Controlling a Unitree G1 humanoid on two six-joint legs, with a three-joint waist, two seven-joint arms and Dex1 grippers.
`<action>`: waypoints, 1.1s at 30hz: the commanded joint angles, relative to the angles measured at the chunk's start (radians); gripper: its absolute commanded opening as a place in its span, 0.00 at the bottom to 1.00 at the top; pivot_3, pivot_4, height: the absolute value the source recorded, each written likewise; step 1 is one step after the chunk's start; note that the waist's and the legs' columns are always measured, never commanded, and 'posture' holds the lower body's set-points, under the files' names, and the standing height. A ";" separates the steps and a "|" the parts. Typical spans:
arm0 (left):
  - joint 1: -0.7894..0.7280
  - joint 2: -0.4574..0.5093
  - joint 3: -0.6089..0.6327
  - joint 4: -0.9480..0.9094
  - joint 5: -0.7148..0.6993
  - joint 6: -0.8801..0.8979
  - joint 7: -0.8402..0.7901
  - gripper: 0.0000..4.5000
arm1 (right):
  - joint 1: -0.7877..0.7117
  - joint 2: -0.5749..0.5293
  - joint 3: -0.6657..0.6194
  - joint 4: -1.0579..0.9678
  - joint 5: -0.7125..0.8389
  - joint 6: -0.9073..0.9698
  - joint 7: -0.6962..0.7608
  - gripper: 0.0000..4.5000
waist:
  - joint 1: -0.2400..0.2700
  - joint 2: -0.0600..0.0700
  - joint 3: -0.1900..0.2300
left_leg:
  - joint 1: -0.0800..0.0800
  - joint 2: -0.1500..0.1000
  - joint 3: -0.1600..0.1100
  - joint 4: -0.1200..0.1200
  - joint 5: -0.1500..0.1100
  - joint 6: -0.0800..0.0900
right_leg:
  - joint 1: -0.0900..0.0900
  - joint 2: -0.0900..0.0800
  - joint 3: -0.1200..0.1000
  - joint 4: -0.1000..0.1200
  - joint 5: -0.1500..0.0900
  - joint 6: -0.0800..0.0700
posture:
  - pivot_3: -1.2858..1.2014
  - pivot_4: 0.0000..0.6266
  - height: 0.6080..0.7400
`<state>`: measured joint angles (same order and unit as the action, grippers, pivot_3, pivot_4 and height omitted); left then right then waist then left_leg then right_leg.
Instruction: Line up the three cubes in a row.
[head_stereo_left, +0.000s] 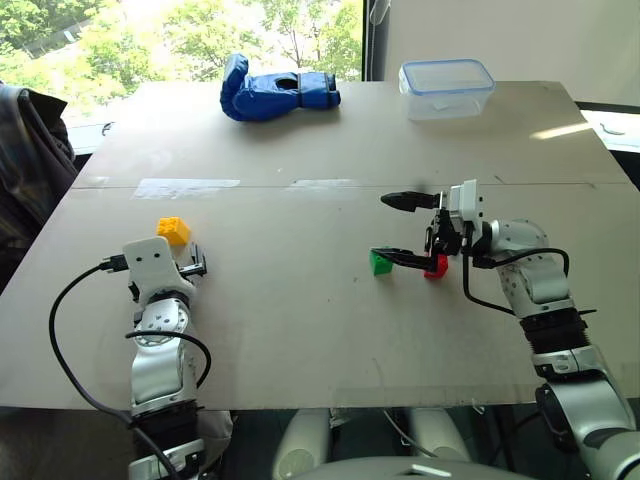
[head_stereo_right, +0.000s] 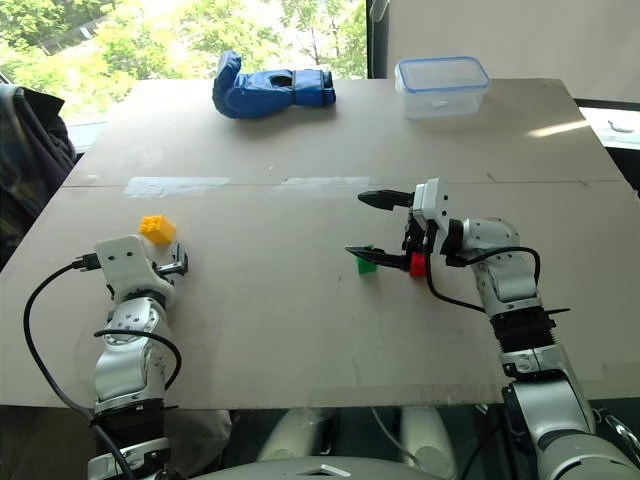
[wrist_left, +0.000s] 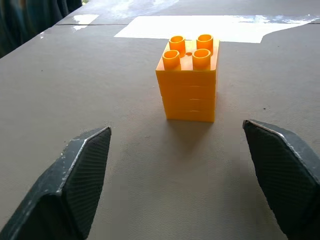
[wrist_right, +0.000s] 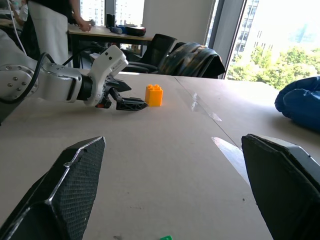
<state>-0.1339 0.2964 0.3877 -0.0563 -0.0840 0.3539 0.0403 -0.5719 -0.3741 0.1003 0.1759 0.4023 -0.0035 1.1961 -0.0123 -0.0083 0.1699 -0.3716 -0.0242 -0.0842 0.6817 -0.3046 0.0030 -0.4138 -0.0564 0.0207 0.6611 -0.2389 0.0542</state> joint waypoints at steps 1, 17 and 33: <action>-0.036 0.063 -0.007 0.038 0.001 -0.033 -0.054 0.99 | -0.004 0.003 -0.018 -0.032 0.013 -0.007 -0.007 1.00 | 0.000 0.000 0.000 | 0.000 0.000 0.000 0.000 0.000 0.000 | 0.000 0.001 -0.001 0.000 0.000 0.000 | 0.52 0.24 1.00; -0.096 0.157 -0.022 0.274 -0.006 -0.168 -0.169 0.99 | -0.016 0.004 -0.018 -0.041 0.018 0.096 -0.063 1.00 | -0.001 0.000 0.000 | 0.000 0.000 0.000 -0.001 0.000 0.000 | 0.000 -0.001 0.000 -0.001 0.000 0.000 | 0.52 0.24 1.00; -0.150 0.173 0.014 0.425 -0.124 -0.270 -0.284 0.27 | 0.011 -0.023 -0.045 -0.040 0.015 0.086 -0.063 1.00 | -0.003 0.001 0.000 | 0.001 0.000 0.000 -0.001 0.000 0.000 | -0.001 -0.001 0.000 0.000 0.000 0.000 | 0.52 0.24 1.00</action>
<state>-0.2841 0.4571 0.3918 0.3640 -0.1830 0.0988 -0.2056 -0.5669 -0.3818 0.0975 0.1714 0.3983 0.0839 1.1348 -0.0150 -0.0077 0.1697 -0.3711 -0.0244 -0.0839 0.6805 -0.3045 0.0029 -0.4143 -0.0574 0.0208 0.6612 -0.2389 0.0542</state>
